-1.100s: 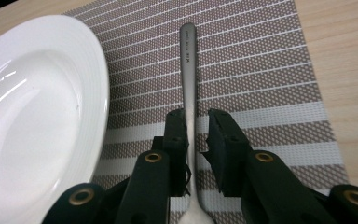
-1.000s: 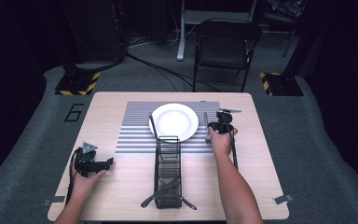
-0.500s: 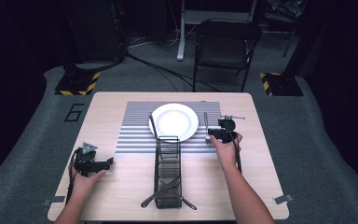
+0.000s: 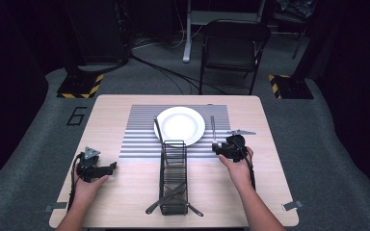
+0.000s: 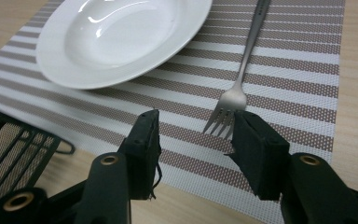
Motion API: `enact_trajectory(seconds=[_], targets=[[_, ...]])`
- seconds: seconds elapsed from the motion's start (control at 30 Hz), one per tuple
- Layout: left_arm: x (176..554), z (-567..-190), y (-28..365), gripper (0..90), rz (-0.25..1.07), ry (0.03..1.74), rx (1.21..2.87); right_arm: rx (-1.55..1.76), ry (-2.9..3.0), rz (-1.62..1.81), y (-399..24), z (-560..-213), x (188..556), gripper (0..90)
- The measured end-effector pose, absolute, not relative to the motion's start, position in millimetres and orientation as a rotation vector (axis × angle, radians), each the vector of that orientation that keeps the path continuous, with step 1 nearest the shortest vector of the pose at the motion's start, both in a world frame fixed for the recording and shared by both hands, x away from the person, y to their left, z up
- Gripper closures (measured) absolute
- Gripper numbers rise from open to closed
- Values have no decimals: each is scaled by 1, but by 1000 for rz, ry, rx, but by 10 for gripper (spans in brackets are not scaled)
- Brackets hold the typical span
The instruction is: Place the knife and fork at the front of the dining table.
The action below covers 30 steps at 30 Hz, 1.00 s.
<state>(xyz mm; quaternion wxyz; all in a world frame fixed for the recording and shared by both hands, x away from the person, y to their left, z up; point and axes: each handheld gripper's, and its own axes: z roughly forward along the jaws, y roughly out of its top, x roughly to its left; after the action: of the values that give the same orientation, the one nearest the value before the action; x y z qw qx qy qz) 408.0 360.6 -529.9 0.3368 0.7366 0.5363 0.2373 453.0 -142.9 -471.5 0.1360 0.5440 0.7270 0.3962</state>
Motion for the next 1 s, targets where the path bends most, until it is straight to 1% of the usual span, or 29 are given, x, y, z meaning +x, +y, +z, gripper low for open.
enact_trajectory(seconds=[0.13, 0.17, 0.2, 0.23, 0.27, 0.3, 0.33, 0.47, 0.5, 0.57, 0.77, 0.9, 0.93, 1.0], targets=[[407, -529, 361, 168, 614, 1398, 1920, 1512, 2140, 1135, -143, -471, 443, 493], [406, -529, 361, 191, 613, 1396, 1920, 1484, 2167, 1149, -143, -472, 439, 472], [406, -529, 361, 207, 613, 1396, 1920, 1472, 2180, 1156, -143, -472, 437, 471], [406, -528, 362, 207, 613, 1394, 1928, 1472, 2180, 1156, -143, -472, 437, 471], [405, -529, 362, 243, 621, 1386, 1915, 1465, 2180, 1161, -145, -472, 431, 475], [405, -529, 362, 243, 619, 1389, 1916, 1465, 2180, 1161, -145, -472, 431, 475], [404, -528, 362, 280, 619, 1386, 1917, 1456, 2182, 1168, -147, -472, 427, 477], [403, -529, 361, 331, 624, 1377, 1908, 1438, 2187, 1170, -149, -475, 420, 485], [403, -528, 361, 331, 616, 1376, 1918, 1438, 2187, 1170, -149, -475, 420, 485], [402, -527, 360, 372, 608, 1373, 1927, 1417, 2188, 1162, -151, -478, 417, 485], [402, -526, 360, 410, 602, 1372, 1917, 1395, 2201, 1181, -152, -485, 413, 494], [401, -523, 359, 434, 564, 1377, 1924, 1371, 2245, 1169, -148, -489, 409, 511], [400, -521, 358, 438, 531, 1390, 1909, 1350, 2249, 1161, -147, -489, 409, 514], [399, -518, 357, 451, 509, 1389, 1913, 1331, 2259, 1152, -146, -488, 408, 520]])
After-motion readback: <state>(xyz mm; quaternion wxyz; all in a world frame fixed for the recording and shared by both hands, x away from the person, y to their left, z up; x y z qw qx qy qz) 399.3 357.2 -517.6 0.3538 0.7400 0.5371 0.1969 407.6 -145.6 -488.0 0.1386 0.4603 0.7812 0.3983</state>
